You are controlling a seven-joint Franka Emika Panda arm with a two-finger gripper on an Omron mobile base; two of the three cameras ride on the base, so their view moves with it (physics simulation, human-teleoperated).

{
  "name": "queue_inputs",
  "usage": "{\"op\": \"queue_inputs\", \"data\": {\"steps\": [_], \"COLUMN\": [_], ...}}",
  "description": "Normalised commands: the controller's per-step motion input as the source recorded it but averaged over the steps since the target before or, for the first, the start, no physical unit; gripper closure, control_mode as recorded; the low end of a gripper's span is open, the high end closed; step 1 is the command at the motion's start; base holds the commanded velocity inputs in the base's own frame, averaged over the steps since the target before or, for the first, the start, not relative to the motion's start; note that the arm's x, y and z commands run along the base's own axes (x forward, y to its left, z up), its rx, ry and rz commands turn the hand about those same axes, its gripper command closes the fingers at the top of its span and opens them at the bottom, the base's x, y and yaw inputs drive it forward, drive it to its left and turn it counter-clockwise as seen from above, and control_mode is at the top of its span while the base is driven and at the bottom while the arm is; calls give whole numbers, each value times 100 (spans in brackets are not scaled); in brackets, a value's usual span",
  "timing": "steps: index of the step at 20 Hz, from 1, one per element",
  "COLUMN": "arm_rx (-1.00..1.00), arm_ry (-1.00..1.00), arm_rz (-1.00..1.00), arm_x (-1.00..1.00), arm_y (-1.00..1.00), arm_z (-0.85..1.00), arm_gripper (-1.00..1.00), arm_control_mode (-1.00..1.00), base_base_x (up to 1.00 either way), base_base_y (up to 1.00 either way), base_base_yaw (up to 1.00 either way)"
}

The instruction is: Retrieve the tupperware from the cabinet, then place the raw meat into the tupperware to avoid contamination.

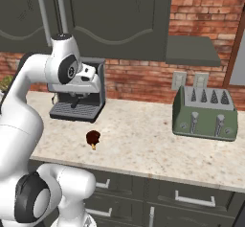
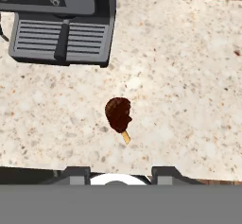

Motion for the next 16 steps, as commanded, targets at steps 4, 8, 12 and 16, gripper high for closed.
{"op": "queue_inputs", "data": {"steps": [4, 8, 12, 16], "arm_rx": [0, 0, 0, 0], "arm_ry": [0, -4, -13, -21], "arm_rz": [0, -1, -2, -1], "arm_x": [-1, 0, -3, -6], "arm_y": [0, 11, 16, 24], "arm_z": [0, 6, 12, 30], "arm_gripper": [-100, -100, -100, -100], "arm_control_mode": [-100, -100, -100, -100], "base_base_x": [0, 0, 0, 0], "base_base_y": [0, 0, 0, 0], "base_base_yaw": [0, 0, 0, 0]}}
